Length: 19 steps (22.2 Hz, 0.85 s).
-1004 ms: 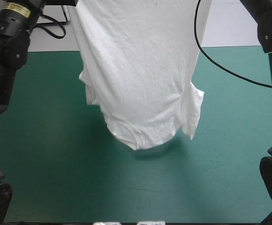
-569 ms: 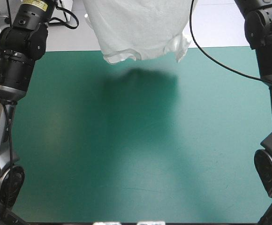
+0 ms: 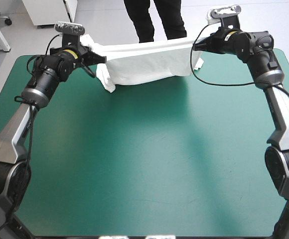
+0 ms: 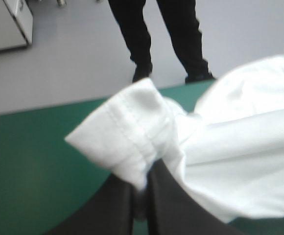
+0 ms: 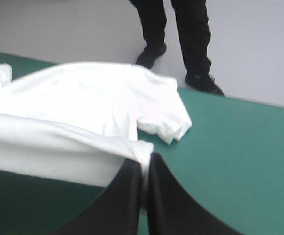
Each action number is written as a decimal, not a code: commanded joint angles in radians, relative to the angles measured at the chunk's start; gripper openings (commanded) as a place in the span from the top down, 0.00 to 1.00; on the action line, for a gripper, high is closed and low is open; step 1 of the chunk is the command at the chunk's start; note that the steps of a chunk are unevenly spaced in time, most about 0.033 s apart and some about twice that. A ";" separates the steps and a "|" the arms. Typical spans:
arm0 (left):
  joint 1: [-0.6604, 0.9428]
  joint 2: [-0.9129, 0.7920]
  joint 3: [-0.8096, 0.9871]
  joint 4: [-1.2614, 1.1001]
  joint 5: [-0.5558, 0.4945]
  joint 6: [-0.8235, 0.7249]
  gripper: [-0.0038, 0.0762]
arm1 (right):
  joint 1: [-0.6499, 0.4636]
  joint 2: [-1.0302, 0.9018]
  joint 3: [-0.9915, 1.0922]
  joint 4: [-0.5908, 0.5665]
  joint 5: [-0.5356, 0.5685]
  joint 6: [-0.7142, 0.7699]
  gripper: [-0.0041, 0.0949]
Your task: Fold the cloth
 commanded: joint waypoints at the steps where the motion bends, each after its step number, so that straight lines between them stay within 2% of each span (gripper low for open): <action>1: 0.007 -0.164 0.177 -0.002 -0.049 -0.020 0.96 | -0.017 -0.147 0.173 -0.006 -0.045 -0.005 0.98; 2: 0.005 -0.228 0.311 -0.025 -0.043 -0.018 0.96 | -0.017 -0.203 0.333 0.011 -0.031 -0.009 0.98; 3: 0.005 -0.261 0.375 -0.047 -0.038 -0.016 0.96 | -0.017 -0.226 0.399 0.015 -0.023 -0.009 0.98; 5: 0.003 -0.367 0.570 -0.144 -0.003 0.042 0.96 | -0.017 -0.328 0.688 0.029 -0.018 -0.016 0.98; 9: -0.087 -0.511 0.793 -0.182 0.058 0.064 0.96 | -0.017 -0.480 0.996 0.081 -0.017 -0.030 0.98; 13: -0.136 -0.590 0.940 -0.179 0.155 -0.030 0.96 | -0.017 -0.623 1.148 0.151 0.032 -0.031 0.98; 19: -0.136 -0.732 1.078 -0.200 0.233 -0.075 0.96 | -0.017 -0.746 1.284 0.155 0.097 -0.010 0.98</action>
